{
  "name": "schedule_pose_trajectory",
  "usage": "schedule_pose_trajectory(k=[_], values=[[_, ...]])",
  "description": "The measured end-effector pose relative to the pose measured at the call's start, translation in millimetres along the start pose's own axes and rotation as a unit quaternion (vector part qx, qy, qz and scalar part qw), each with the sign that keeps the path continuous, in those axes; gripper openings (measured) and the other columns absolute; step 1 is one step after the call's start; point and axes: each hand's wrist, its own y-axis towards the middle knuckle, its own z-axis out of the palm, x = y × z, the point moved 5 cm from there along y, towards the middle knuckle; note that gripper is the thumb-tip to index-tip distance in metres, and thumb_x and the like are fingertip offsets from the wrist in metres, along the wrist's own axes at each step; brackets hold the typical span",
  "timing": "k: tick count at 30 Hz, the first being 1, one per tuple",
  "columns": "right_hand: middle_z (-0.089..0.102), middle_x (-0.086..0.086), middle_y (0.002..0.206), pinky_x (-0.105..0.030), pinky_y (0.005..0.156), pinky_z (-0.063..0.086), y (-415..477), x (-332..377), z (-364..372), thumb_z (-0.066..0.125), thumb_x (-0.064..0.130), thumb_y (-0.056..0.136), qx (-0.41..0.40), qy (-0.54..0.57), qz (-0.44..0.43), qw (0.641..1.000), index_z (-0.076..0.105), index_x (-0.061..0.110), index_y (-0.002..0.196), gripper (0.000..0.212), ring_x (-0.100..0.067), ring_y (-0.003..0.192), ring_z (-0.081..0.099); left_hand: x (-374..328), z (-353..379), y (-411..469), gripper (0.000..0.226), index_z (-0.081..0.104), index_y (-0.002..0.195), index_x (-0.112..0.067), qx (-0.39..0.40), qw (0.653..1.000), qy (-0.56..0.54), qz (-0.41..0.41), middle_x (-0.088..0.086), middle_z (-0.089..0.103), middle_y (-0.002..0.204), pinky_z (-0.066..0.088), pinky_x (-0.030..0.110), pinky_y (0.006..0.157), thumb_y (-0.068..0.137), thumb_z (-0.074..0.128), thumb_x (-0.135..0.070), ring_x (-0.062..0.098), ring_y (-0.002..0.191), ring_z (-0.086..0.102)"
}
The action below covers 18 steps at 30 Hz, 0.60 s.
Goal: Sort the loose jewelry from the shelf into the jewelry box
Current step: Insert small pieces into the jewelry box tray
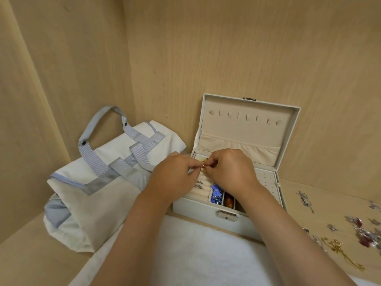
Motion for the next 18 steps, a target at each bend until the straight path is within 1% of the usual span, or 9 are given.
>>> schedule_pose_trajectory(k=[2, 4, 6, 7, 9, 11, 13, 15, 18], values=[[0.071, 0.014, 0.082, -0.023, 0.063, 0.047, 0.0, -0.6, 1.8, 0.067, 0.032, 0.086, 0.017, 0.012, -0.003, 1.0, 0.077, 0.031, 0.086, 0.009, -0.006, 0.078, 0.063, 2.2, 2.3, 0.1, 0.028, 0.07, 0.12, -0.033, 0.01, 1.0, 0.008, -0.005, -0.019, 0.055, 0.087, 0.049, 0.034, 0.086, 0.098, 0.055, -0.024, 0.01, 0.099, 0.049], [0.073, 0.016, 0.087, -0.023, 0.064, 0.047, -0.7, -0.1, 2.8, 0.066, 0.033, 0.087, 0.034, 0.007, -0.014, 0.999, 0.077, 0.033, 0.089, 0.011, -0.004, 0.081, 0.063, 5.5, 4.9, 0.6, 0.027, 0.073, 0.116, -0.028, 0.019, 1.0, 0.008, -0.015, -0.015, 0.062, 0.103, 0.048, 0.036, 0.092, 0.097, 0.055, -0.022, 0.012, 0.107, 0.052], [0.073, 0.016, 0.091, -0.023, 0.064, 0.044, -1.7, 1.1, 1.6, 0.064, 0.034, 0.089, 0.05, -0.002, -0.021, 0.999, 0.077, 0.034, 0.093, 0.013, -0.005, 0.083, 0.062, 6.3, 6.5, 0.9, 0.026, 0.072, 0.116, -0.026, 0.023, 0.999, 0.009, -0.021, -0.012, 0.063, 0.115, 0.048, 0.036, 0.096, 0.097, 0.056, -0.022, 0.011, 0.112, 0.051], [0.073, 0.016, 0.091, -0.023, 0.063, 0.043, -2.0, 1.2, 0.8, 0.064, 0.033, 0.09, 0.054, -0.003, -0.023, 0.998, 0.076, 0.035, 0.094, 0.013, -0.005, 0.082, 0.061, 5.7, 6.5, 0.8, 0.027, 0.071, 0.118, -0.027, 0.025, 0.999, 0.009, -0.023, -0.013, 0.062, 0.116, 0.047, 0.035, 0.096, 0.097, 0.055, -0.023, 0.01, 0.113, 0.05], [0.073, 0.015, 0.092, -0.023, 0.063, 0.042, -2.5, 1.1, -1.0, 0.063, 0.033, 0.091, 0.053, -0.002, -0.027, 0.998, 0.076, 0.036, 0.096, 0.014, -0.006, 0.081, 0.061, 4.7, 5.9, 0.0, 0.03, 0.067, 0.123, -0.033, 0.025, 0.999, 0.007, -0.024, -0.017, 0.058, 0.111, 0.046, 0.032, 0.095, 0.097, 0.055, -0.025, 0.007, 0.112, 0.047], [0.073, 0.015, 0.096, -0.024, 0.065, 0.042, -2.9, 0.4, -0.7, 0.063, 0.031, 0.092, 0.055, 0.002, -0.029, 0.998, 0.076, 0.037, 0.096, 0.015, -0.007, 0.086, 0.062, 4.8, 5.8, -0.5, 0.03, 0.067, 0.123, -0.034, 0.022, 0.999, 0.001, -0.028, -0.019, 0.055, 0.107, 0.046, 0.032, 0.094, 0.096, 0.056, -0.027, 0.007, 0.111, 0.046], [0.072, 0.015, 0.1, -0.024, 0.067, 0.041, -3.2, 0.1, 1.2, 0.062, 0.029, 0.092, 0.063, 0.006, -0.032, 0.997, 0.076, 0.036, 0.097, 0.016, -0.007, 0.09, 0.063, 5.7, 6.5, -0.1, 0.028, 0.069, 0.12, -0.031, 0.02, 0.999, -0.009, -0.04, -0.017, 0.057, 0.113, 0.045, 0.032, 0.097, 0.095, 0.057, -0.03, 0.007, 0.114, 0.045], [0.071, 0.015, 0.102, -0.025, 0.068, 0.042, -3.0, 0.1, 1.9, 0.062, 0.028, 0.092, 0.07, 0.008, -0.034, 0.997, 0.075, 0.035, 0.098, 0.017, -0.008, 0.092, 0.063, 3.7, 7.7, -0.1, 0.03, 0.068, 0.122, -0.029, 0.028, 0.999, 0.003, -0.044, -0.015, 0.058, 0.12, 0.044, 0.032, 0.098, 0.095, 0.057, -0.033, 0.007, 0.117, 0.043], [0.069, 0.014, 0.103, -0.029, 0.074, 0.049, -4.6, 0.2, -1.9, 0.062, 0.028, 0.093, 0.071, 0.027, -0.038, 0.996, 0.075, 0.036, 0.099, 0.017, -0.009, 0.095, 0.062, -2.0, 5.4, -1.0, 0.032, 0.067, 0.125, -0.03, 0.012, 0.999, 0.035, -0.032, -0.011, 0.059, 0.12, 0.046, 0.034, 0.096, 0.097, 0.054, -0.035, 0.01, 0.117, 0.044]])
